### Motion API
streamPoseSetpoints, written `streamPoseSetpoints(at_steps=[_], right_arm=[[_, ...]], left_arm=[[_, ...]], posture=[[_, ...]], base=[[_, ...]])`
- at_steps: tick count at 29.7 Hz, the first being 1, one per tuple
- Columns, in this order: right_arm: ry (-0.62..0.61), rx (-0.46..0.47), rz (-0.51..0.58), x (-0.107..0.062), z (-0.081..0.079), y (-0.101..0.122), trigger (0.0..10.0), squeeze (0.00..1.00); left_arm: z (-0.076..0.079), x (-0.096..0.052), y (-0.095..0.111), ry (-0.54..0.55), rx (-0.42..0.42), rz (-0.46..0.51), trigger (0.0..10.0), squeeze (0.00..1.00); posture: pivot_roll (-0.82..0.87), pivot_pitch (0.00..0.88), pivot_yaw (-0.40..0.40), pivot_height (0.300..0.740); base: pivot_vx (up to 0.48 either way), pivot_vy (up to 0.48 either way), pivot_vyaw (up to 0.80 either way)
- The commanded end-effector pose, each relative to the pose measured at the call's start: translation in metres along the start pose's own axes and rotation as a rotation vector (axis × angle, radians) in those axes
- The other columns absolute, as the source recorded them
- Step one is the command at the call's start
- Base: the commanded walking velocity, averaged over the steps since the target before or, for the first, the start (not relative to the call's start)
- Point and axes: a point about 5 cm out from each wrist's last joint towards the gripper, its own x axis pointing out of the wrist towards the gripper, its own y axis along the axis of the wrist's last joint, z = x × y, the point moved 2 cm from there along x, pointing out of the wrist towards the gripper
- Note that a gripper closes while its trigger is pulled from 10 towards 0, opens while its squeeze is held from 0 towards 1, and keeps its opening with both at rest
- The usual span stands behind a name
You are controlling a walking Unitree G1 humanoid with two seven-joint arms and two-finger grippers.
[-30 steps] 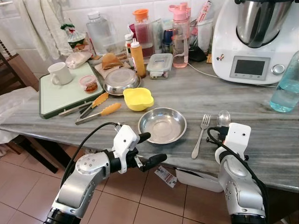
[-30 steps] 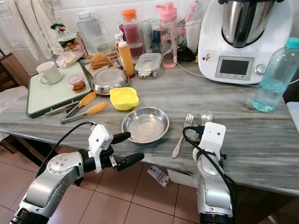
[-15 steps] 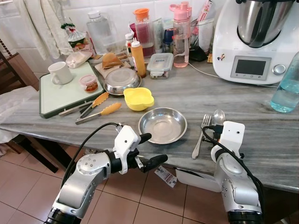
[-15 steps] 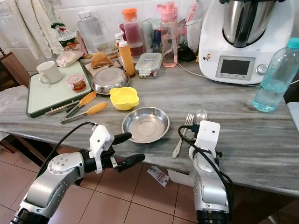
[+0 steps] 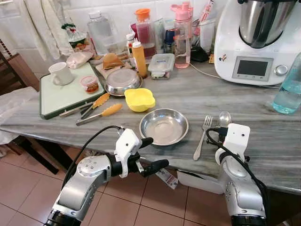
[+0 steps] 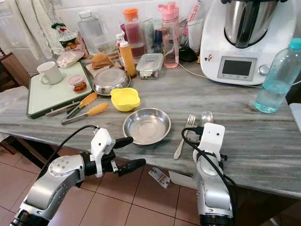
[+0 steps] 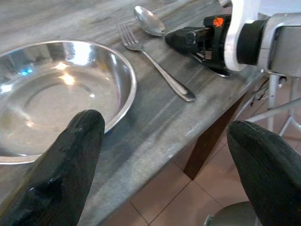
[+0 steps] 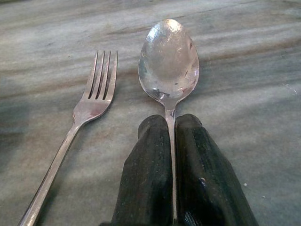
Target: Setting the table
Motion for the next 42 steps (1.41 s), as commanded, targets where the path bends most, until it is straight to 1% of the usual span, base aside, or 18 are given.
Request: streamPoseSetpoints(at_steps=[1,8,9,21,23,28,34,36,42], right_arm=[[-0.010,-0.011,-0.062,-0.001,0.001,-0.014,10.0,0.00],[-0.010,-0.016,-0.064,0.000,0.002,-0.014,10.0,0.00],[-0.012,-0.016,-0.065,0.000,0.002,-0.015,10.0,1.00],[-0.005,-0.012,-0.073,0.001,0.003,-0.016,10.0,1.00],[0.009,-0.013,-0.079,0.002,0.003,-0.017,10.0,1.00],[0.025,-0.016,-0.096,0.005,0.005,-0.020,10.0,1.00],[0.048,-0.027,-0.109,0.005,0.003,-0.022,10.0,1.00],[0.062,-0.035,-0.127,0.002,0.000,-0.028,10.0,1.00],[0.078,-0.048,-0.145,-0.001,-0.003,-0.033,10.0,1.00]], left_arm=[[-0.003,-0.004,0.006,0.007,0.023,-0.001,10.0,0.00],[-0.002,-0.002,0.007,0.006,0.026,0.003,10.0,0.00],[-0.002,-0.002,0.008,0.005,0.023,0.003,10.0,0.00],[-0.001,-0.001,0.007,0.013,0.024,0.003,10.0,0.00],[-0.002,-0.001,0.006,0.026,0.011,0.006,10.0,0.00],[-0.002,0.000,0.006,0.022,0.010,0.004,10.0,0.00],[-0.003,0.002,0.004,0.026,0.008,0.002,10.0,0.00],[-0.004,0.002,0.003,0.030,0.003,0.004,10.0,0.00],[-0.005,0.003,0.000,0.031,-0.001,0.000,10.0,0.00]], posture=[[-0.13,0.000,0.138,0.740],[-0.13,0.000,0.134,0.740],[-0.13,0.000,0.133,0.740],[-0.13,0.000,0.133,0.740],[-0.13,0.000,0.135,0.740],[-0.13,0.000,0.133,0.740],[-0.13,0.000,0.131,0.740],[-0.13,0.000,0.130,0.740],[-0.14,0.000,0.127,0.740]], base=[[0.000,0.000,0.00],[0.000,0.000,0.00],[0.000,0.000,0.00],[0.000,0.000,0.00],[0.000,0.000,0.00],[0.000,0.000,0.00],[0.000,0.000,0.00],[0.000,0.000,0.00],[0.000,0.000,0.00]])
